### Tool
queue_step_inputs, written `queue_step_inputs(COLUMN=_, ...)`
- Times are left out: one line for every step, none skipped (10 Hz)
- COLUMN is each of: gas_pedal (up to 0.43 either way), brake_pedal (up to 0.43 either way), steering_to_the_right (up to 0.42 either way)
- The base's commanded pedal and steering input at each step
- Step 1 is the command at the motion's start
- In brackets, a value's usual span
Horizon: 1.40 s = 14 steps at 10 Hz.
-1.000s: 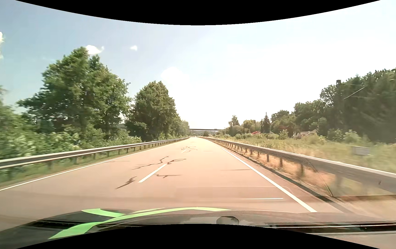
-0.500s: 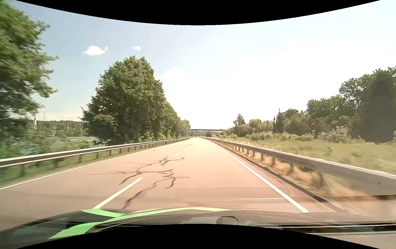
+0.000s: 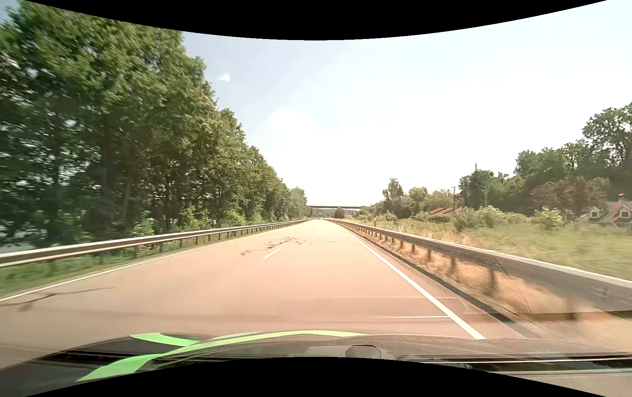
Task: Follow the waypoints while adhering to traffic rules and regulations
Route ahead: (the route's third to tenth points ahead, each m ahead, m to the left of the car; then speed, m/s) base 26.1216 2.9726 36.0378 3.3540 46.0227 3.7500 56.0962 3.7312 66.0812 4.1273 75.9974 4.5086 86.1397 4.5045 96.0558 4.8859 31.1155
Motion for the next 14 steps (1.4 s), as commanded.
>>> queue_step_inputs(gas_pedal=0.358, brake_pedal=0.0, steering_to_the_right=-0.009)
queue_step_inputs(gas_pedal=0.358, brake_pedal=0.0, steering_to_the_right=-0.01)
queue_step_inputs(gas_pedal=0.358, brake_pedal=0.0, steering_to_the_right=-0.009)
queue_step_inputs(gas_pedal=0.358, brake_pedal=0.0, steering_to_the_right=-0.008)
queue_step_inputs(gas_pedal=0.358, brake_pedal=0.0, steering_to_the_right=-0.007)
queue_step_inputs(gas_pedal=0.35, brake_pedal=0.0, steering_to_the_right=-0.007)
queue_step_inputs(gas_pedal=0.299, brake_pedal=0.0, steering_to_the_right=-0.007)
queue_step_inputs(gas_pedal=0.26, brake_pedal=0.0, steering_to_the_right=-0.007)
queue_step_inputs(gas_pedal=0.26, brake_pedal=0.0, steering_to_the_right=-0.006)
queue_step_inputs(gas_pedal=0.26, brake_pedal=0.0, steering_to_the_right=-0.007)
queue_step_inputs(gas_pedal=0.26, brake_pedal=0.0, steering_to_the_right=-0.006)
queue_step_inputs(gas_pedal=0.268, brake_pedal=0.0, steering_to_the_right=-0.006)
queue_step_inputs(gas_pedal=0.28, brake_pedal=0.0, steering_to_the_right=-0.006)
queue_step_inputs(gas_pedal=0.299, brake_pedal=0.0, steering_to_the_right=-0.005)
